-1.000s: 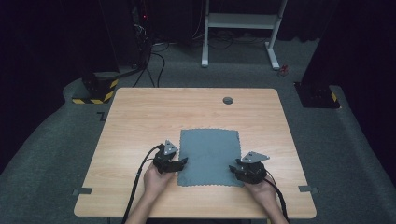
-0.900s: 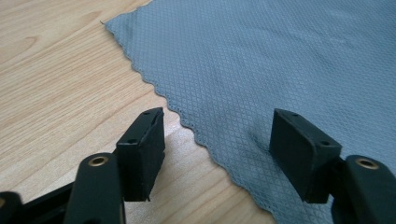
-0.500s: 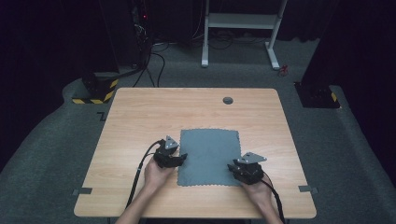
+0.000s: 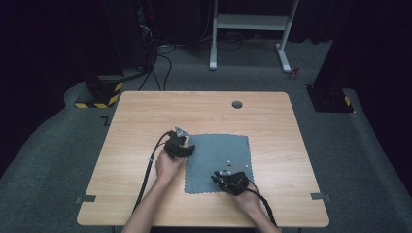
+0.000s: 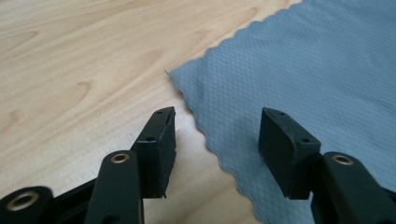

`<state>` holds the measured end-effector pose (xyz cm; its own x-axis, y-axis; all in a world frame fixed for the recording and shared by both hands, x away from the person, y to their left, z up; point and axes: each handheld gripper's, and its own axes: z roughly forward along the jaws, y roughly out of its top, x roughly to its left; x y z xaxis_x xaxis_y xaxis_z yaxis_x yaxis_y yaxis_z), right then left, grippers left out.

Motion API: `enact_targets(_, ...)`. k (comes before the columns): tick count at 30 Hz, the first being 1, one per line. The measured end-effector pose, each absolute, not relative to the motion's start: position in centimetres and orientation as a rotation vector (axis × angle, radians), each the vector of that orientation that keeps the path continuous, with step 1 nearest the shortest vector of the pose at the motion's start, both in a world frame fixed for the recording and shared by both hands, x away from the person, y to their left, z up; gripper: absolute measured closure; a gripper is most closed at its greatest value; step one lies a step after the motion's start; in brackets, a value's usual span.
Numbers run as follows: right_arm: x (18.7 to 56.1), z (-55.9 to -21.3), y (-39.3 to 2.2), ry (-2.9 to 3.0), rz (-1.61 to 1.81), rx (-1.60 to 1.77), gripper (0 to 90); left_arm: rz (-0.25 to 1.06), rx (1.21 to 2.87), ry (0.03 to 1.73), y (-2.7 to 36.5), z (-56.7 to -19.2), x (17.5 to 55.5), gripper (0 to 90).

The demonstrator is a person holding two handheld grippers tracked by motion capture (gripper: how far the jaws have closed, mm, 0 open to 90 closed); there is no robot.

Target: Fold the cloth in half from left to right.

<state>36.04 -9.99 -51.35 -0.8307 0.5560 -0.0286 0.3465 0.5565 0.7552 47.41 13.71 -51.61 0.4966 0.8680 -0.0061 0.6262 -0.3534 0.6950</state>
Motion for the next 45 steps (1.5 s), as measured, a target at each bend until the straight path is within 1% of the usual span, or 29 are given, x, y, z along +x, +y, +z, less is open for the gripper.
enact_targets(2, 36.0, -51.5, -8.8, 2.553, 1.163, 0.729, 75.8, 0.507, 2.099, 1.237, 13.6, -51.6, 47.9, 47.0)
enact_targets(12, 34.1, -51.6, -3.7, 2.646, 1.194, 0.548, 74.6, 0.501, 2.074, 1.284, 13.5, -51.6, 49.3, 46.6)
enact_targets(15, 33.7, -51.7, -2.8, 2.666, 1.189, 0.522, 73.9, 0.502, 2.086, 1.287, 13.5, -51.5, 49.5, 46.3)
enact_targets(20, 33.3, -52.2, -1.3, 2.695, 1.136, 0.494, 67.5, 0.500, 2.091, 1.337, 13.6, -51.3, 50.3, 42.8)
enact_targets(23, 33.1, -52.1, -1.2, 2.693, 1.123, 0.488, 65.3, 0.507, 2.075, 1.356, 13.5, -51.3, 50.7, 41.9)
enact_targets(27, 32.9, -52.1, -1.2, 2.695, 1.115, 0.493, 65.4, 0.509, 2.065, 1.361, 13.7, -51.4, 51.0, 41.8)
enact_targets(30, 32.8, -52.1, -1.2, 2.690, 1.117, 0.497, 66.1, 0.517, 2.065, 1.349, 13.5, -51.4, 51.1, 44.4)
enact_targets(33, 32.7, -52.1, -1.1, 2.690, 1.107, 0.494, 67.3, 0.514, 2.043, 1.335, 13.4, -51.5, 51.2, 51.2)
enact_targets(35, 32.7, -52.0, -1.1, 2.695, 1.103, 0.487, 70.9, 0.522, 2.042, 1.331, 13.3, -51.6, 51.2, 57.2)
enact_targets(38, 32.6, -52.0, -1.1, 2.691, 1.104, 0.486, 73.0, 0.521, 2.038, 1.323, 13.1, -51.6, 51.1, 63.6)
enact_targets(41, 32.6, -52.1, -1.2, 2.677, 1.096, 0.493, 80.1, 0.511, 2.042, 1.302, 13.0, -51.6, 51.1, 70.4)
enact_targets(45, 32.5, -52.1, -1.2, 2.657, 1.085, 0.490, 85.2, 0.504, 2.042, 1.293, 12.9, -51.6, 51.1, 77.7)
